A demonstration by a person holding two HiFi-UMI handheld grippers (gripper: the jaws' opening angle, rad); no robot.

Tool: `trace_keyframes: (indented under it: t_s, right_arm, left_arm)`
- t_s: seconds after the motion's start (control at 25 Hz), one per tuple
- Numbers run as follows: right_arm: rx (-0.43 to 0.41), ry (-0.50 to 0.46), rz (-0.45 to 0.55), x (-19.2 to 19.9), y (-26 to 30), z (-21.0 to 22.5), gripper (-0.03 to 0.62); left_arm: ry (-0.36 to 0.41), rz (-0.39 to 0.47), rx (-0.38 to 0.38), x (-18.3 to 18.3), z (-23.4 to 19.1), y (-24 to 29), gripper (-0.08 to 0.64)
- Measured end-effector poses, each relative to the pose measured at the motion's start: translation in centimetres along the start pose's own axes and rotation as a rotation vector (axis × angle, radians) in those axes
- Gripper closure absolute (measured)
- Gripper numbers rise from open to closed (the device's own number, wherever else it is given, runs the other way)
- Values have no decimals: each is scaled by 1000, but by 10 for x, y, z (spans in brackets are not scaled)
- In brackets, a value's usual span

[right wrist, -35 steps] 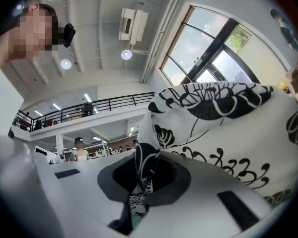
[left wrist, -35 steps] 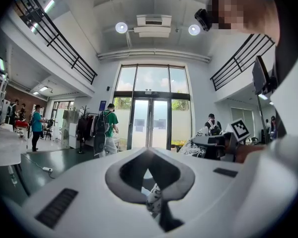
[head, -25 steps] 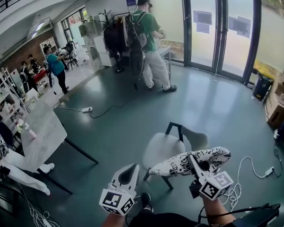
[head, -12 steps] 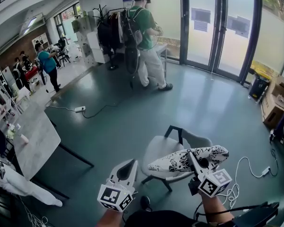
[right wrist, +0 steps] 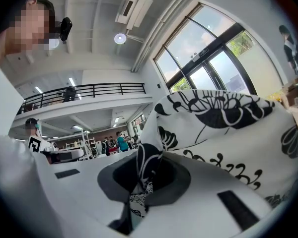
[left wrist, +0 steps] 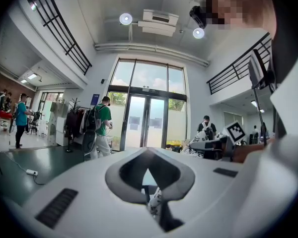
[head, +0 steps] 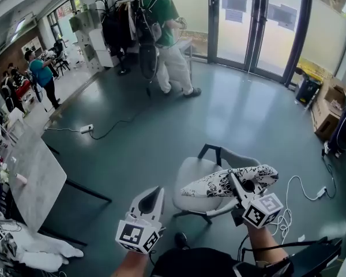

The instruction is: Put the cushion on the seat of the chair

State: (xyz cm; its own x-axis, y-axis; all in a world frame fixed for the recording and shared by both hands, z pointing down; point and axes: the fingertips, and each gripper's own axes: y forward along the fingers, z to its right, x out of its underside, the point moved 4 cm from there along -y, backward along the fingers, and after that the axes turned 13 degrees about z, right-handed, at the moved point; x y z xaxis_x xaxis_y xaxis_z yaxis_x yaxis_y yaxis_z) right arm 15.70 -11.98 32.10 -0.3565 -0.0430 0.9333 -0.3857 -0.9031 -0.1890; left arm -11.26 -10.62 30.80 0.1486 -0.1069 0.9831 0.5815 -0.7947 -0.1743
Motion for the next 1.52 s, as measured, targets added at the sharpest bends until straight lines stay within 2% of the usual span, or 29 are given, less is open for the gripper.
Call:
trace_keyframes:
  t_s: [0.4, 0.56, 0.76, 1.12, 1.52]
  right_arm:
    - [98, -76, -81, 43, 13, 29, 571]
    - [97, -126, -150, 58, 9, 39, 571]
    - [111, -131, -219, 80, 1, 63, 571]
    - [61, -124, -374, 129, 23, 83, 571]
    - [-33, -91, -538, 214, 73, 108, 571]
  left_arm:
    - [-23, -32, 89, 24, -37, 24, 551]
    - [-54, -70, 106, 40, -37, 32, 551]
    - [-69, -121, 115, 63, -35, 46, 551]
    - [-79, -187, 109, 86, -29, 67, 551]
    - [-96, -242, 34, 122, -47, 75, 551]
